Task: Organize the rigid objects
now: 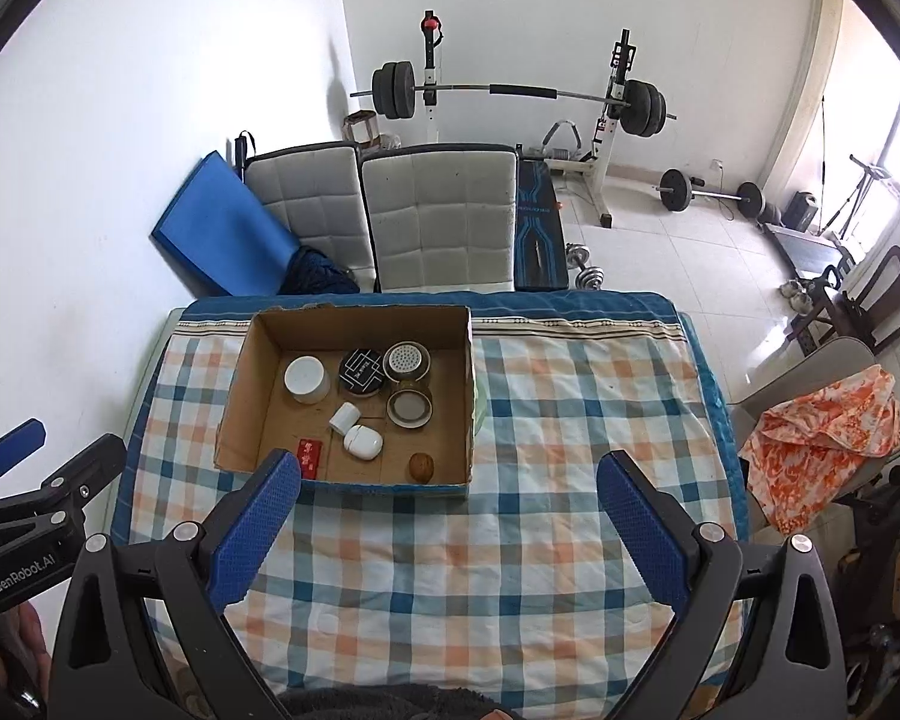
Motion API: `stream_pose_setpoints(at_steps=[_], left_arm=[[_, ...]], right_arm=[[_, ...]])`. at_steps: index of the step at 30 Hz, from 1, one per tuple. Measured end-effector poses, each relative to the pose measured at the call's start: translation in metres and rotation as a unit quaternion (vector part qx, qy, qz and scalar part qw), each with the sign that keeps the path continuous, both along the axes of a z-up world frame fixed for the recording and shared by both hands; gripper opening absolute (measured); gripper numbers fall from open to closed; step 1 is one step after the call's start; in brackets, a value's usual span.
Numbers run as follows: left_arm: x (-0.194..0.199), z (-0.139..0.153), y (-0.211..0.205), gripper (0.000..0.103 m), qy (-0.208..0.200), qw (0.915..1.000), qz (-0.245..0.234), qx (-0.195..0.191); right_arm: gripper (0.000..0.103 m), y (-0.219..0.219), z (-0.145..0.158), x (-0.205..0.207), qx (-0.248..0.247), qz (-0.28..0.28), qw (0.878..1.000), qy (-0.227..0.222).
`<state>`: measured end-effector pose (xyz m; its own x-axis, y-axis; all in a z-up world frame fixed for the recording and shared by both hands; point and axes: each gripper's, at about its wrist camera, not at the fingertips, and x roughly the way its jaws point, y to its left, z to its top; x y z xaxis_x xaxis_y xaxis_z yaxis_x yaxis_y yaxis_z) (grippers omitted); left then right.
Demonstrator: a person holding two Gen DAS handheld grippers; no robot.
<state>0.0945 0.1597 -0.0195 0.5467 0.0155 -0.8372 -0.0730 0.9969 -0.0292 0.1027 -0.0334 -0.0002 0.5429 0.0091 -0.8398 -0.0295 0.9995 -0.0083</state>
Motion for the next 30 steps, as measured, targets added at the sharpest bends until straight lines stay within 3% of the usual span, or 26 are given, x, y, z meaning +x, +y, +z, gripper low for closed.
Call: stream_pose_setpoints(at_steps=[30], left_arm=[[0.005, 0.011, -0.008, 0.103, -0.008, 0.9999, -0.009, -0.004]], right_arm=[[0.101, -0.002, 0.005, -0.003, 0.002, -0.014, 1.0, -0.01]])
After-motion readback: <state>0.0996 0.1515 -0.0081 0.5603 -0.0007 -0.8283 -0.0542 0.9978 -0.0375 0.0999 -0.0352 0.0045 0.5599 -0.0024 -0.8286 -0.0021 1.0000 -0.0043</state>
